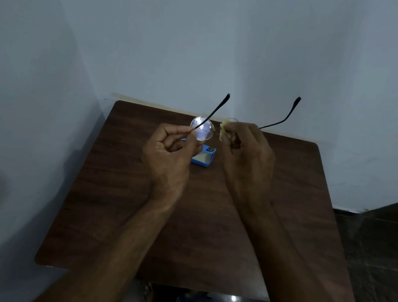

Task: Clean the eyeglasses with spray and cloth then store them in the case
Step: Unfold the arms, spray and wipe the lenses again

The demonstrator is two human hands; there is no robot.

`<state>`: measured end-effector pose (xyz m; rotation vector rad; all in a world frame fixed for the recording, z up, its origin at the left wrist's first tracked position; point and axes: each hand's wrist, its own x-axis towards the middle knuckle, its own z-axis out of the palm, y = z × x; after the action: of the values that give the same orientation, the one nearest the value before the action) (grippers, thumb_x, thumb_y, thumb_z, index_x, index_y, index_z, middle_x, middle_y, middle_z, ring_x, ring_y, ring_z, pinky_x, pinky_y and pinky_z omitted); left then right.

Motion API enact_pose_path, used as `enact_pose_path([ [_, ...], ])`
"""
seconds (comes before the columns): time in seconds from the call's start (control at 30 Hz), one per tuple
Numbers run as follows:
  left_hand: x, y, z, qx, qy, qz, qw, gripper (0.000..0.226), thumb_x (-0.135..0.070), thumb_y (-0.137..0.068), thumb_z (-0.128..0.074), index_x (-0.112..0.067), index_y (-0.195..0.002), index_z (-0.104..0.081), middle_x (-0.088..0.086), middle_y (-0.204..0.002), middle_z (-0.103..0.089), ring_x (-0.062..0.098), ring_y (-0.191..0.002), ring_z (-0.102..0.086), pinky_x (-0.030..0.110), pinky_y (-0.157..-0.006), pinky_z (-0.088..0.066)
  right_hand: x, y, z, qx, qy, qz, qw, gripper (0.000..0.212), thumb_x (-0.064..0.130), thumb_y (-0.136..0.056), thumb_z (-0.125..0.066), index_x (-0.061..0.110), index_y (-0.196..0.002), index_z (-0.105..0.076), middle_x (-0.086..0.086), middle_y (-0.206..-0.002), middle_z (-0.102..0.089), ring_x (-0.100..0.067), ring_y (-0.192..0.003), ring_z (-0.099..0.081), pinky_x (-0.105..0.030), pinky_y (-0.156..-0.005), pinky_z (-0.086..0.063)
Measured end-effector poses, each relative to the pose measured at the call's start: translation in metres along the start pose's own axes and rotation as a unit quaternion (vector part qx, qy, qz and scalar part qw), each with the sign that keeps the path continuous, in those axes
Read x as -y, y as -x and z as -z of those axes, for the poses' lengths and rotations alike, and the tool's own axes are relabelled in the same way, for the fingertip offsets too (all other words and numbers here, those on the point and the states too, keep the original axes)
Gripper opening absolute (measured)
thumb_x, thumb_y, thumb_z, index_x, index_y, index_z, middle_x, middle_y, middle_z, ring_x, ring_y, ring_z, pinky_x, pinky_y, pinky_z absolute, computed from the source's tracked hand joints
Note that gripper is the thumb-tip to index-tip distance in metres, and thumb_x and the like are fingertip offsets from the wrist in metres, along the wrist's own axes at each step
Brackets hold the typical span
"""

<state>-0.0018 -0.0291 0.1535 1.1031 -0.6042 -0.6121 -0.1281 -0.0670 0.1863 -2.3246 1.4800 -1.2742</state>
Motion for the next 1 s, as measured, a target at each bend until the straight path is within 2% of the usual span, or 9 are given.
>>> enact_pose_path([
  [0.17,0.004,0.003,0.003,0.029,-0.024,-0.015,0.999,0.012,-0.016,-0.085,-0.082,-0.019,-0.095,-0.075,0.008,-0.095,-0.082,0.027,-0.088,-0.082,0.045,-0.075,-0.068,-0.008,-0.008,0.001,-0.039,0.061,-0.004,0.997,0.01,0.003,-0.096,-0.067,0.004,-0.104,-0.074,-0.011,-0.103,-0.072,-0.026,-0.09,-0.066,-0.039,-0.076,-0.055],
  [0.3,0.003,-0.002,0.005,0.017,-0.058,-0.028,0.998,0.019,-0.002,-0.088,-0.08,-0.018,-0.098,-0.075,0.005,-0.097,-0.082,0.025,-0.091,-0.081,0.047,-0.077,-0.067,0.0,0.0,-0.003,-0.011,0.037,0.04,0.998,0.015,0.006,-0.098,-0.065,0.005,-0.11,-0.073,-0.011,-0.108,-0.072,-0.023,-0.095,-0.066,-0.03,-0.081,-0.052],
  [0.43,0.001,0.004,0.005,0.029,-0.064,-0.024,0.997,0.02,0.003,-0.088,-0.08,-0.013,-0.097,-0.074,0.006,-0.098,-0.082,0.024,-0.092,-0.081,0.055,-0.079,-0.066,-0.007,0.002,0.0,0.009,0.077,0.023,0.997,0.022,-0.005,-0.086,-0.073,0.0,-0.107,-0.072,-0.018,-0.107,-0.071,-0.032,-0.093,-0.066,-0.037,-0.077,-0.054],
  [0.53,0.001,0.007,0.005,0.027,-0.062,-0.022,0.998,0.019,0.006,-0.088,-0.078,-0.011,-0.096,-0.073,0.008,-0.099,-0.082,0.024,-0.093,-0.081,0.054,-0.079,-0.066,-0.002,-0.004,-0.004,0.005,0.098,0.005,0.995,0.023,-0.01,-0.083,-0.071,0.001,-0.103,-0.071,-0.016,-0.103,-0.07,-0.031,-0.089,-0.065,-0.022,-0.077,-0.037],
  [0.6,0.001,0.004,0.006,0.012,-0.061,-0.025,0.998,0.019,0.005,-0.089,-0.078,-0.013,-0.095,-0.074,0.008,-0.097,-0.082,0.024,-0.088,-0.082,0.049,-0.076,-0.067,0.003,0.0,-0.005,0.009,0.083,0.034,0.996,0.015,0.003,-0.09,-0.064,0.004,-0.103,-0.07,-0.014,-0.104,-0.07,-0.028,-0.09,-0.064,-0.021,-0.077,-0.036],
  [0.67,0.0,0.003,0.007,0.001,-0.06,-0.021,0.998,0.02,0.002,-0.089,-0.08,-0.016,-0.094,-0.074,0.007,-0.094,-0.082,0.023,-0.083,-0.082,0.044,-0.074,-0.068,0.001,0.005,-0.004,0.015,0.07,0.052,0.996,0.017,0.01,-0.089,-0.063,0.004,-0.103,-0.071,-0.015,-0.105,-0.071,-0.029,-0.091,-0.066,-0.026,-0.075,-0.044],
  [0.8,0.003,0.009,0.006,0.01,-0.072,-0.014,0.997,0.025,0.0,-0.087,-0.083,-0.023,-0.093,-0.074,0.003,-0.093,-0.082,0.022,-0.087,-0.081,0.049,-0.077,-0.067,-0.008,0.001,-0.002,0.006,0.097,0.006,0.995,0.021,-0.01,-0.082,-0.073,0.002,-0.099,-0.072,-0.015,-0.101,-0.071,-0.03,-0.087,-0.066,-0.03,-0.07,-0.05],
  [0.87,0.004,0.01,0.007,0.007,-0.06,-0.008,0.998,0.02,-0.008,-0.086,-0.083,-0.025,-0.093,-0.075,0.005,-0.093,-0.082,0.025,-0.086,-0.081,0.053,-0.078,-0.067,-0.004,0.0,-0.003,0.009,0.101,0.022,0.995,0.024,-0.01,-0.08,-0.077,0.003,-0.099,-0.072,-0.013,-0.1,-0.071,-0.028,-0.085,-0.066,-0.025,-0.069,-0.045],
  [1.0,0.003,0.01,0.009,0.001,-0.05,-0.005,0.999,0.016,-0.035,-0.077,-0.084,-0.035,-0.091,-0.077,0.003,-0.091,-0.082,0.026,-0.085,-0.081,0.042,-0.074,-0.067,-0.004,0.014,-0.001,0.028,0.072,0.06,0.995,0.029,-0.003,-0.077,-0.085,0.002,-0.102,-0.072,-0.016,-0.101,-0.073,-0.031,-0.086,-0.069,-0.03,-0.073,-0.055],
])
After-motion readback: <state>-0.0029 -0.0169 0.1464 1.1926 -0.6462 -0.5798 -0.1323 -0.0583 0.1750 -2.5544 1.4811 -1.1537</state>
